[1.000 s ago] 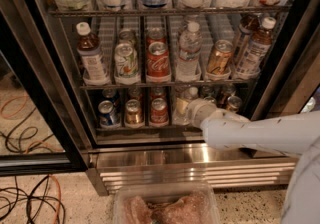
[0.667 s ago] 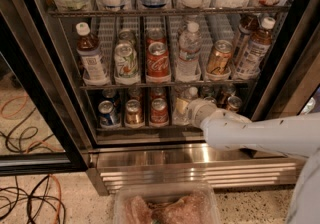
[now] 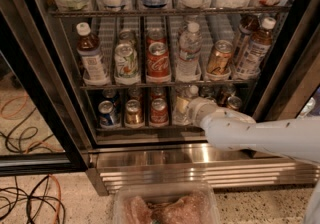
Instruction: Pick water bottle from bottom shelf of fridge
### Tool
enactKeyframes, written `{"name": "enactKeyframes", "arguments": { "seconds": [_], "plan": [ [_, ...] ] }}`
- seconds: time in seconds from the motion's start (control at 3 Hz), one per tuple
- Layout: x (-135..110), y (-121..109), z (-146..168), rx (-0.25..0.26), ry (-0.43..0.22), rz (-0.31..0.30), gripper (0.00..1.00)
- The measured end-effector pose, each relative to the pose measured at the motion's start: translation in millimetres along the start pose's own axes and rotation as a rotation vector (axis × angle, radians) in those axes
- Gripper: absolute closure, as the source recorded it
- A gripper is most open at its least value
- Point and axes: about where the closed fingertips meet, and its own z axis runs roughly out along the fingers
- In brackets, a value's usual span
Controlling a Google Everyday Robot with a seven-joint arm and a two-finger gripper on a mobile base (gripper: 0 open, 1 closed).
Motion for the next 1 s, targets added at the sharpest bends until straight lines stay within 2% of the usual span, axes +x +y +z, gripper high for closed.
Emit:
{"name": "enactKeyframes", "arguments": {
  "seconds": [1.0],
  "plan": [
    [-1.7, 1.2, -4.4, 0.005, 0.012, 0.011, 1.0]
  ]
}}
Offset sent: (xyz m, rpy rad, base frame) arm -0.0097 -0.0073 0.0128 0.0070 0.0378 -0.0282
